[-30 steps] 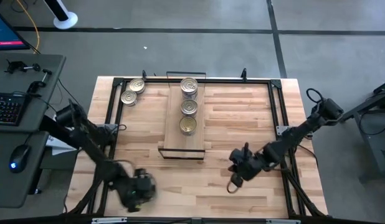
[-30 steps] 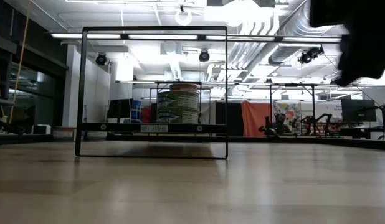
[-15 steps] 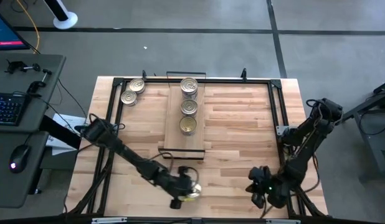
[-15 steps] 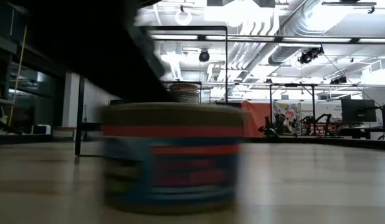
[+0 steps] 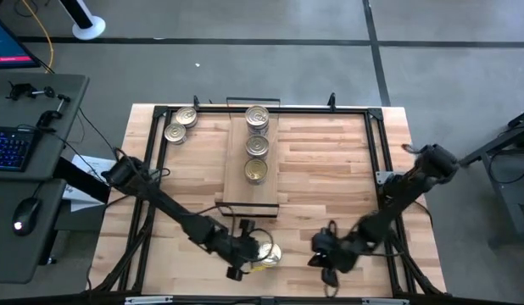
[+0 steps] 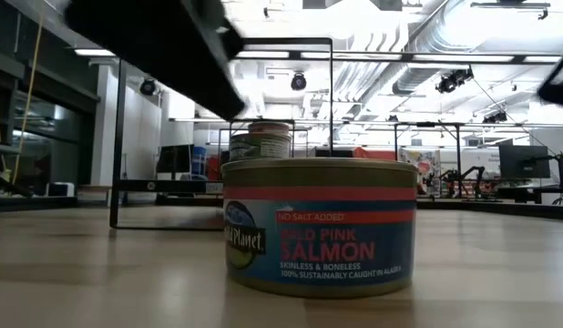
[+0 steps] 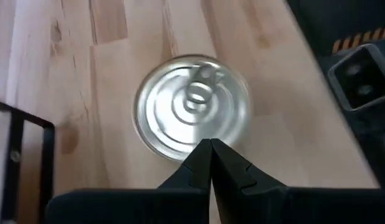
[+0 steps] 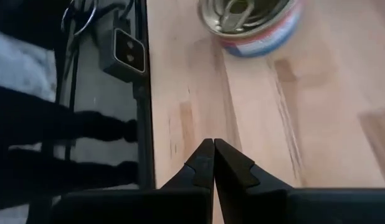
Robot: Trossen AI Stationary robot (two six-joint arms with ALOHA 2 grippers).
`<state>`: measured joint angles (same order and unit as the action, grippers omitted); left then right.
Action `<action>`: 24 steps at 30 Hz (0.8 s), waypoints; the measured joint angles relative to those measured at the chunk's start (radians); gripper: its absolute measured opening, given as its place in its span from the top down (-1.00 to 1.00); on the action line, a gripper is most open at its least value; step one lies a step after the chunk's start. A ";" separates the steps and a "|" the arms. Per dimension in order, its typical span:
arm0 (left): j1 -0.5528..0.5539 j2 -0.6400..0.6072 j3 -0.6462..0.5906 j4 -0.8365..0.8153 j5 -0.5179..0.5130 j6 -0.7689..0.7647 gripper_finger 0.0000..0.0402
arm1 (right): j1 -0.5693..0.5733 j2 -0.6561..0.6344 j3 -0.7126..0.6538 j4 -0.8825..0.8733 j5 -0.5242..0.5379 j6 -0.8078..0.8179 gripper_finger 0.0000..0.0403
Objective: Stack canned seafood by type on shelf
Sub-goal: Stack the blue pink tuna can on top of the other blue pink tuna cans on the shelf
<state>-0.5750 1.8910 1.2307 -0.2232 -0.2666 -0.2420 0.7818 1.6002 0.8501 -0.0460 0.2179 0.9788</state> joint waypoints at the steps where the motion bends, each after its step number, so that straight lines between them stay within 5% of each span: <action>1: -0.008 -0.017 -0.030 0.035 -0.007 -0.018 1.00 | -0.021 0.031 0.000 0.041 -0.029 -0.031 1.00; 10: -0.034 -0.030 -0.225 0.394 -0.042 -0.136 1.00 | -0.141 0.252 0.119 0.070 -0.036 -0.193 1.00; 24: -0.039 -0.030 -0.240 0.403 -0.096 -0.132 1.00 | -0.174 0.315 0.265 -0.118 -0.009 -0.299 1.00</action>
<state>-0.6140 1.8614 0.9909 0.1794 -0.3622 -0.3744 0.6076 1.9148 1.1154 -0.1644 0.2085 0.6802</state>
